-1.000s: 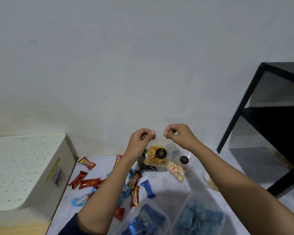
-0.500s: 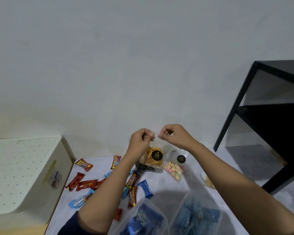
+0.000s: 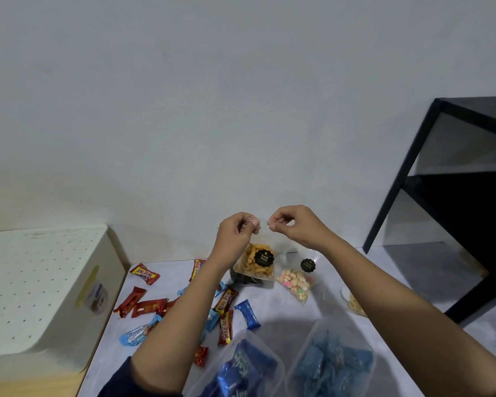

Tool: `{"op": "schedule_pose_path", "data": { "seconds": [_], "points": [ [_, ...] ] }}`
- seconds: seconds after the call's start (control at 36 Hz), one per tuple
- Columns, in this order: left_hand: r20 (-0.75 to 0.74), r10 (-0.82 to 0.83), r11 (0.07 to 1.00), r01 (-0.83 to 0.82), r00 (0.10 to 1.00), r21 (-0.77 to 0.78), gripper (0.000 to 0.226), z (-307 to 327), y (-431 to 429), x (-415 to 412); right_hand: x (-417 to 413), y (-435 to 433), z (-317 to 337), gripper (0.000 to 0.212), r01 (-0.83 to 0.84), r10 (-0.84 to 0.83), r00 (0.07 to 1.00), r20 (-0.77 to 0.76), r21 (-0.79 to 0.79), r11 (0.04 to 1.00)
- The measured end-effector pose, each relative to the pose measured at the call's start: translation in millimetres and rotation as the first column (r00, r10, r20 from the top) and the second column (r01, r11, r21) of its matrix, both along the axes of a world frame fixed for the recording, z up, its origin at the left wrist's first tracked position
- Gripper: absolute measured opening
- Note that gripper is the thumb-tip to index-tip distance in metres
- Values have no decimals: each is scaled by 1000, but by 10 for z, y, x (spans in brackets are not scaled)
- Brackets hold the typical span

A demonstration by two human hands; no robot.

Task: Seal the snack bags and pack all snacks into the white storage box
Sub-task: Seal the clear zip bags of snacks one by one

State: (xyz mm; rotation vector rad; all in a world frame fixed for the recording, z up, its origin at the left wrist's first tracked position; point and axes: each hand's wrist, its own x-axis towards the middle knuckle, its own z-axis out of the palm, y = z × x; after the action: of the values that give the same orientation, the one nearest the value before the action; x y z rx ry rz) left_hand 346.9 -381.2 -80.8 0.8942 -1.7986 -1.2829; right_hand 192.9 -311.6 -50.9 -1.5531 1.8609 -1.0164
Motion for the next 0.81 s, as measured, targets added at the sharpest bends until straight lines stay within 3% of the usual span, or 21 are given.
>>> {"op": "schedule_pose_path", "data": {
  "seconds": [0.33, 0.53, 0.69, 0.81],
  "points": [
    [15, 8, 999, -9, 1000, 52, 10, -351, 31, 29, -110, 156, -259, 13, 78, -82, 996, 20, 163, 984],
    [90, -86, 992, 76, 992, 103, 11, -618, 156, -1, -180, 313, -564, 19, -53, 14, 994, 111, 363, 930],
    [166, -83, 993, 66, 983, 103, 7, -797, 228, -73, -114, 390, -780, 19, 43, -72, 995, 67, 358, 933],
    [259, 63, 997, -70, 964, 18, 20, -890, 283, -125, -53, 409, -873, 27, 106, -120, 993, 19, 345, 933]
  ]
}}
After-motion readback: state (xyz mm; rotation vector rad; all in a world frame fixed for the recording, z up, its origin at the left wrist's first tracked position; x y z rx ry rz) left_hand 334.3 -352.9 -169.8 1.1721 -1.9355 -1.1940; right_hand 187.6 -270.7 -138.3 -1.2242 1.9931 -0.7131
